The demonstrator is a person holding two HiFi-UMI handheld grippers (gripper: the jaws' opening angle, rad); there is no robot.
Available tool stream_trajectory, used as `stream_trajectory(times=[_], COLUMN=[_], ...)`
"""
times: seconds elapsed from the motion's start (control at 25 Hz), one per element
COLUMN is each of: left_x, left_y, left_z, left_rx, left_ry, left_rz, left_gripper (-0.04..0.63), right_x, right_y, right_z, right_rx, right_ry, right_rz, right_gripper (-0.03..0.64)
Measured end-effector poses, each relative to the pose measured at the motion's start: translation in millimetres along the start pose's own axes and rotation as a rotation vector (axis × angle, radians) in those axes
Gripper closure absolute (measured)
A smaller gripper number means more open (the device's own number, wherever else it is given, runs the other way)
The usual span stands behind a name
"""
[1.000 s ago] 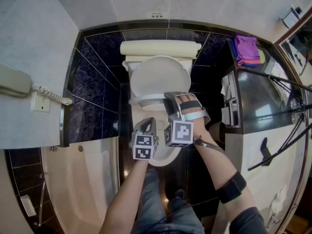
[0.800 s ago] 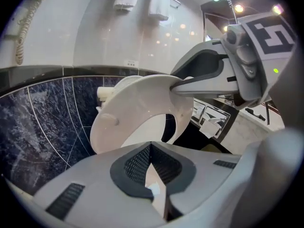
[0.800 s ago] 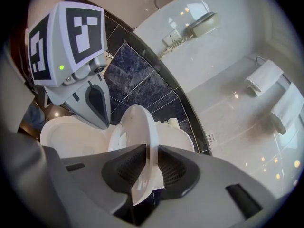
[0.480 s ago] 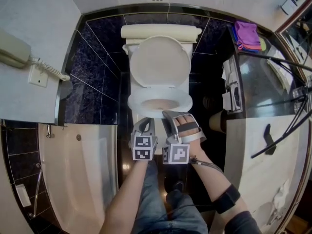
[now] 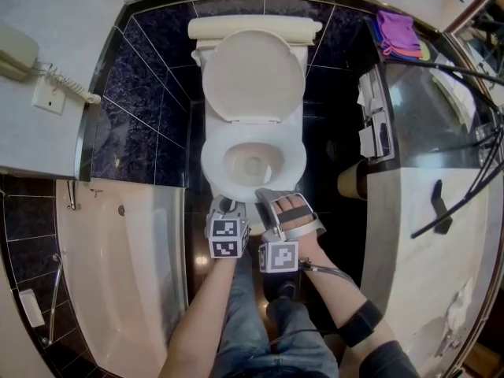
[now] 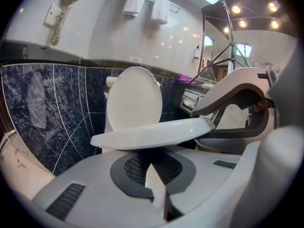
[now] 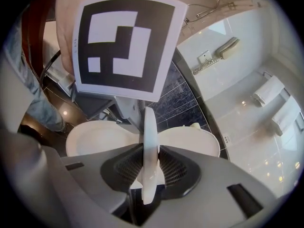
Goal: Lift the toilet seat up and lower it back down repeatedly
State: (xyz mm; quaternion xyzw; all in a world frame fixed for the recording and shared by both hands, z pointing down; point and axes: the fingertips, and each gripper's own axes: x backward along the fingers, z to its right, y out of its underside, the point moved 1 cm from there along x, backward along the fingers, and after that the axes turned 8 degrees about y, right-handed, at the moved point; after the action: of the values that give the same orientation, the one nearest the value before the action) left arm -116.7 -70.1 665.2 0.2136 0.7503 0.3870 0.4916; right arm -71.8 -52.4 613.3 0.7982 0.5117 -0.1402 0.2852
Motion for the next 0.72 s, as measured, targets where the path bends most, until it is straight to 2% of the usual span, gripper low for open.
stream_trajectory(times=[0.28, 0.52, 0.72], left_x=[1.5, -0.7, -8.2], left_y=[14.7, 71.5, 135.3], left_z=[7.2, 9.8, 10.0], left_rx=[0.000, 0.016, -0.004], left_ry=[0.017, 0.017, 0.010], left_rz=[-0.001, -0.033, -0.077], left_gripper=[0.605, 0.604, 0.606], right_x=[17.2, 43.5, 54.2], right_y=[-6.3, 10.0, 50.6], right_z=[-20.6, -74.5, -122.3], right_rx=[-0.026, -0.068, -0.139], right_ry=[-0.017, -0.065, -0.064], right_rz=[0.040, 0.034, -0.040], right_gripper=[0.517, 0.551, 0.571])
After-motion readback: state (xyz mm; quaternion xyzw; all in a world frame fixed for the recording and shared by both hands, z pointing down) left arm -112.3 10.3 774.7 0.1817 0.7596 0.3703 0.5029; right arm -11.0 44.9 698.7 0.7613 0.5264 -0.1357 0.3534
